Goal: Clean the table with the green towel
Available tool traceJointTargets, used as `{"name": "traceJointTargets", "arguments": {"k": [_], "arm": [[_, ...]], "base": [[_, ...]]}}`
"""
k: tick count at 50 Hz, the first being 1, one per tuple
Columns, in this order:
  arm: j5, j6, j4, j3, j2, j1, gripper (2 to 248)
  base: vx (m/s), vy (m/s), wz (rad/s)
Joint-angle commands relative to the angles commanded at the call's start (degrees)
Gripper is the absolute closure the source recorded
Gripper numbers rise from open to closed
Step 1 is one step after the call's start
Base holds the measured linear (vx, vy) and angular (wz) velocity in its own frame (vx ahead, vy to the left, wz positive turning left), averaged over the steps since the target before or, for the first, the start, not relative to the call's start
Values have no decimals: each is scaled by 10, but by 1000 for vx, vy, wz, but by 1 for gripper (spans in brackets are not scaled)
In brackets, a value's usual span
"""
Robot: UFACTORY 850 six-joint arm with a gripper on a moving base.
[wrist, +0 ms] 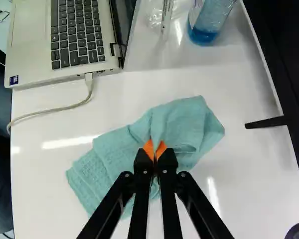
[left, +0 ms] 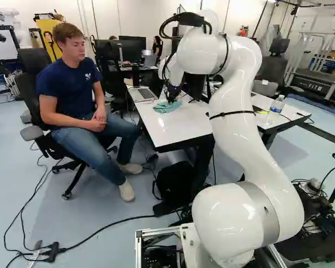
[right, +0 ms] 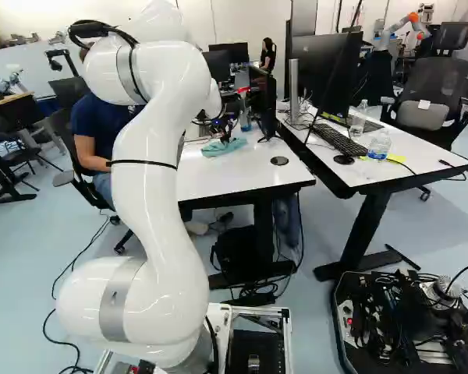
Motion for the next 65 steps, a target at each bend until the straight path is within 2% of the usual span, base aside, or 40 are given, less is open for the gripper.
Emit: {"name": "traceJointTargets", "arguments": {"k": [65], "arm": [[0, 0, 0, 217, 160, 4, 225]], "base": [[0, 0, 0]]}}
